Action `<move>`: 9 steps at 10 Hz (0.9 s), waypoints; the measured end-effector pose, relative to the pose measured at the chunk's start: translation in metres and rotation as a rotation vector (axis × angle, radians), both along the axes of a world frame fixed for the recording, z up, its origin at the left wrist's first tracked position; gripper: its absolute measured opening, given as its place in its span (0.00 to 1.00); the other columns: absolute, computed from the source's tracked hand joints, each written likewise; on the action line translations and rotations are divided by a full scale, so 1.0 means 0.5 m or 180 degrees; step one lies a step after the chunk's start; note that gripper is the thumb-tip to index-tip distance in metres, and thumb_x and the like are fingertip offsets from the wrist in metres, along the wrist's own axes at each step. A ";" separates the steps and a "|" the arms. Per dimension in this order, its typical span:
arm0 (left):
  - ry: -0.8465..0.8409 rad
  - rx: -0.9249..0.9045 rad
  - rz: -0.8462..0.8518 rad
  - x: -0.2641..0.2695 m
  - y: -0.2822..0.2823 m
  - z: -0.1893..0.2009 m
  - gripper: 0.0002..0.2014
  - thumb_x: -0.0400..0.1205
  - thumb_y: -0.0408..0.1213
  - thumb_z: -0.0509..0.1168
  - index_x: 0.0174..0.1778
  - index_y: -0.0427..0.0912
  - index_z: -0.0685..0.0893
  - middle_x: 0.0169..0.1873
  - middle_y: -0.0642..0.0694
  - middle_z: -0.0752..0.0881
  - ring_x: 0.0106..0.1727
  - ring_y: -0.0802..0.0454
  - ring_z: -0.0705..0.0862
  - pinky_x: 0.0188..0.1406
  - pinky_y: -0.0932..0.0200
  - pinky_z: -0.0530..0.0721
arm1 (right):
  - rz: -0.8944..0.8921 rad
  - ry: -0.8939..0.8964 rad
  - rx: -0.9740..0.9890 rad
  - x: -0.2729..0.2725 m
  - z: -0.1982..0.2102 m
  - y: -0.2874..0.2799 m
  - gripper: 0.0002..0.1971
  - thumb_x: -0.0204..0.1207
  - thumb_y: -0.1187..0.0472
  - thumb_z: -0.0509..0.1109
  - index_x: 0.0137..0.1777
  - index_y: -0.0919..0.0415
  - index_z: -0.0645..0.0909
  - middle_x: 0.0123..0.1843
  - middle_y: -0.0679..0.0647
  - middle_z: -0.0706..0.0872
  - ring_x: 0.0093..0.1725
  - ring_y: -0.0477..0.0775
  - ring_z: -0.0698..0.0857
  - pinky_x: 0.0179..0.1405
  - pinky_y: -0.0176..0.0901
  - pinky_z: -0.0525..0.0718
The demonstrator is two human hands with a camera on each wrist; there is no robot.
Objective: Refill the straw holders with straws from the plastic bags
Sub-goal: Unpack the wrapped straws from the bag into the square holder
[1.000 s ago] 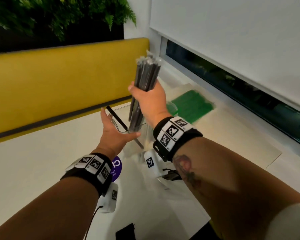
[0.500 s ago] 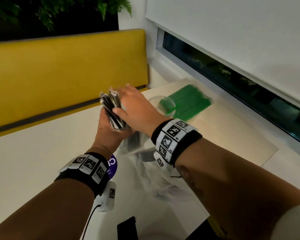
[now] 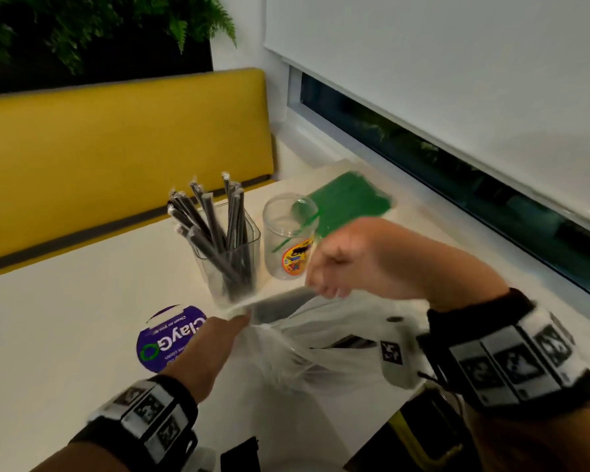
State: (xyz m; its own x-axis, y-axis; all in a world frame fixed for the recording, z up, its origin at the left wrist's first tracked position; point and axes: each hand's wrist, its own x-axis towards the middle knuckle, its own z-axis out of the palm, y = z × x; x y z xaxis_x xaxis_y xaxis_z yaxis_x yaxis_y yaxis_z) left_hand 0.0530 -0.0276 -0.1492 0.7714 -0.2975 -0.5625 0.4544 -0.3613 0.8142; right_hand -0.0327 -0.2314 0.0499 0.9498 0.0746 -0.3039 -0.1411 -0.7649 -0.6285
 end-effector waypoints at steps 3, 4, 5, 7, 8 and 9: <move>-0.1918 0.0527 -0.1319 -0.055 -0.131 0.074 0.27 0.64 0.72 0.68 0.45 0.53 0.77 0.40 0.53 0.85 0.42 0.53 0.84 0.40 0.54 0.80 | 0.0260 -0.0523 -0.1825 -0.051 -0.326 0.010 0.10 0.71 0.69 0.77 0.52 0.70 0.87 0.49 0.65 0.90 0.47 0.58 0.90 0.48 0.41 0.87; -0.1533 0.1427 -0.2356 -0.025 -0.152 0.061 0.36 0.62 0.74 0.69 0.56 0.51 0.78 0.47 0.55 0.83 0.49 0.52 0.82 0.45 0.55 0.78 | 0.0168 -0.0555 -0.1641 -0.071 -0.381 -0.006 0.12 0.78 0.62 0.70 0.59 0.62 0.84 0.56 0.60 0.88 0.56 0.62 0.87 0.57 0.53 0.84; -0.2057 0.2012 -0.3162 -0.024 -0.159 0.072 0.29 0.70 0.63 0.72 0.62 0.50 0.82 0.56 0.46 0.87 0.57 0.44 0.84 0.55 0.51 0.83 | 0.0297 -0.0484 -0.1683 -0.100 -0.387 -0.016 0.19 0.71 0.48 0.73 0.60 0.55 0.80 0.61 0.53 0.83 0.62 0.58 0.80 0.63 0.54 0.79; -0.2540 0.2057 -0.3830 -0.032 -0.156 0.038 0.23 0.78 0.47 0.65 0.70 0.52 0.79 0.65 0.48 0.85 0.69 0.46 0.80 0.75 0.48 0.72 | 0.0567 -0.0631 -0.1998 -0.109 -0.395 -0.002 0.24 0.74 0.49 0.74 0.68 0.56 0.78 0.64 0.54 0.83 0.61 0.59 0.83 0.62 0.55 0.81; -0.2338 0.1664 -0.3712 -0.016 -0.150 0.052 0.20 0.78 0.44 0.66 0.68 0.53 0.81 0.65 0.52 0.85 0.66 0.51 0.82 0.67 0.56 0.79 | 0.0290 -0.0811 -0.1747 -0.090 -0.398 0.013 0.20 0.84 0.44 0.62 0.66 0.56 0.79 0.60 0.53 0.85 0.57 0.56 0.85 0.64 0.50 0.82; -0.2053 0.1459 -0.3667 -0.014 -0.144 0.081 0.15 0.82 0.45 0.66 0.64 0.48 0.84 0.61 0.48 0.86 0.61 0.50 0.83 0.59 0.58 0.79 | 0.0346 -0.0771 -0.1811 -0.088 -0.407 0.017 0.26 0.76 0.51 0.73 0.72 0.59 0.73 0.65 0.56 0.82 0.63 0.58 0.82 0.69 0.53 0.79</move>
